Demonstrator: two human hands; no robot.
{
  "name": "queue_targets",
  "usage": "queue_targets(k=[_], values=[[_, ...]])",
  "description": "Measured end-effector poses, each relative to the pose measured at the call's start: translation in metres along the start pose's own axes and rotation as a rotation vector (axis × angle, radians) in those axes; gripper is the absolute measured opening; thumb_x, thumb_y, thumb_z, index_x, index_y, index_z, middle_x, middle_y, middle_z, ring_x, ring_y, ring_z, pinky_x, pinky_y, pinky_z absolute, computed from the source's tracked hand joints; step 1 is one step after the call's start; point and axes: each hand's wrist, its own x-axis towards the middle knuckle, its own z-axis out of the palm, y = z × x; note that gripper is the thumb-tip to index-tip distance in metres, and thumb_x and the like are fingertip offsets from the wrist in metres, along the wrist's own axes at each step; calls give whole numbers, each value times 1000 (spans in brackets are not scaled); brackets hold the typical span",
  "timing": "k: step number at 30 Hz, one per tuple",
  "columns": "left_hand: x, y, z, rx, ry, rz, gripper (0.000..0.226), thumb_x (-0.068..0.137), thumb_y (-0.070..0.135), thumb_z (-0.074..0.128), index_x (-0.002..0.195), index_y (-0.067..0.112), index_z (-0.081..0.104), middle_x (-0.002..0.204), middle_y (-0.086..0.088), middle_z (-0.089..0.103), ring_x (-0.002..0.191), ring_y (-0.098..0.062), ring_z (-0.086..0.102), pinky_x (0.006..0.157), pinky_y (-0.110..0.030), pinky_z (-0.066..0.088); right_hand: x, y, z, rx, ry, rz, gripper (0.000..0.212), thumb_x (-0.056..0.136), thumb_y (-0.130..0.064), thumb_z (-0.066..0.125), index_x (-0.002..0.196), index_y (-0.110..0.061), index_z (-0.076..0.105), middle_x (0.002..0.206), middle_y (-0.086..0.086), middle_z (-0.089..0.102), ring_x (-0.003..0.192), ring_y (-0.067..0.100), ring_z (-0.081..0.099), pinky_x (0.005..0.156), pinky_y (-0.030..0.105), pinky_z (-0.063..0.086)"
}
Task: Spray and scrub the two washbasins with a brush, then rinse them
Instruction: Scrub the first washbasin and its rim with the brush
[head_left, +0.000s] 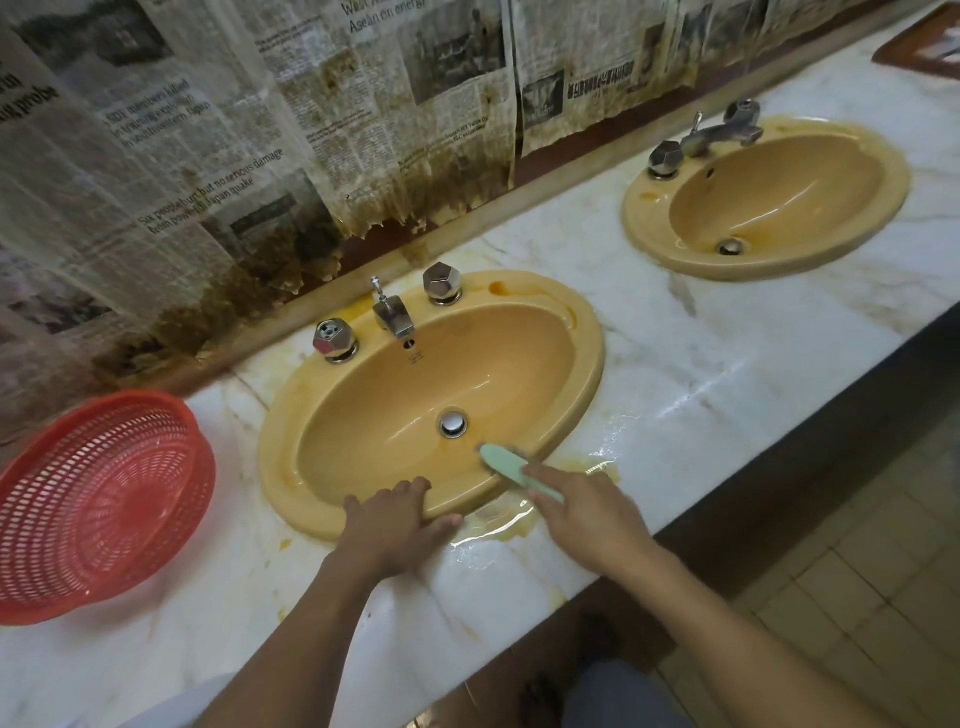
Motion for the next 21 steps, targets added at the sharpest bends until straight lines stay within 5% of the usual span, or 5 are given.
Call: queue_targets(k=[5, 8, 11, 16, 21], values=[[9, 3, 1, -7, 0, -10, 93, 79, 93, 25, 138, 24, 44, 129, 5, 61, 117, -21, 59, 95, -45, 40, 21, 22, -29, 109, 201, 173, 38, 104, -44, 46, 141, -46, 53, 120, 9, 70, 112, 34, 60, 88, 41, 50], [15, 7, -7, -130, -70, -30, 115, 65, 102, 20, 146, 24, 43, 133, 5, 63, 122, -20, 58, 100, -41, 43, 29, 36, -45, 416, 476, 316, 40, 106, -37, 43, 145, -33, 53, 119, 5, 67, 117, 33, 56, 90, 38, 47], [20, 12, -13, -174, -110, -1, 119, 63, 106, 25, 152, 29, 41, 146, 5, 58, 132, -22, 55, 101, -38, 44, 28, 31, -16, 697, 505, 398, 39, 105, -32, 46, 141, -27, 59, 120, 3, 67, 117, 30, 58, 99, 41, 50], [23, 13, -9, -169, -62, 4, 97, 77, 95, 39, 152, 33, 42, 149, 11, 55, 134, -19, 53, 99, -37, 42, -10, -12, 83, 1003, 386, 446, 41, 84, -62, 45, 120, -57, 63, 84, -14, 51, 82, 17, 49, 78, 37, 45], [23, 13, -5, -185, -22, -1, 94, 76, 96, 39, 149, 37, 44, 147, 16, 55, 131, -16, 55, 98, -36, 43, 52, 7, 33, 1269, 460, 670, 24, 86, -45, 50, 97, -32, 67, 80, -5, 45, 62, 19, 40, 46, 21, 35]])
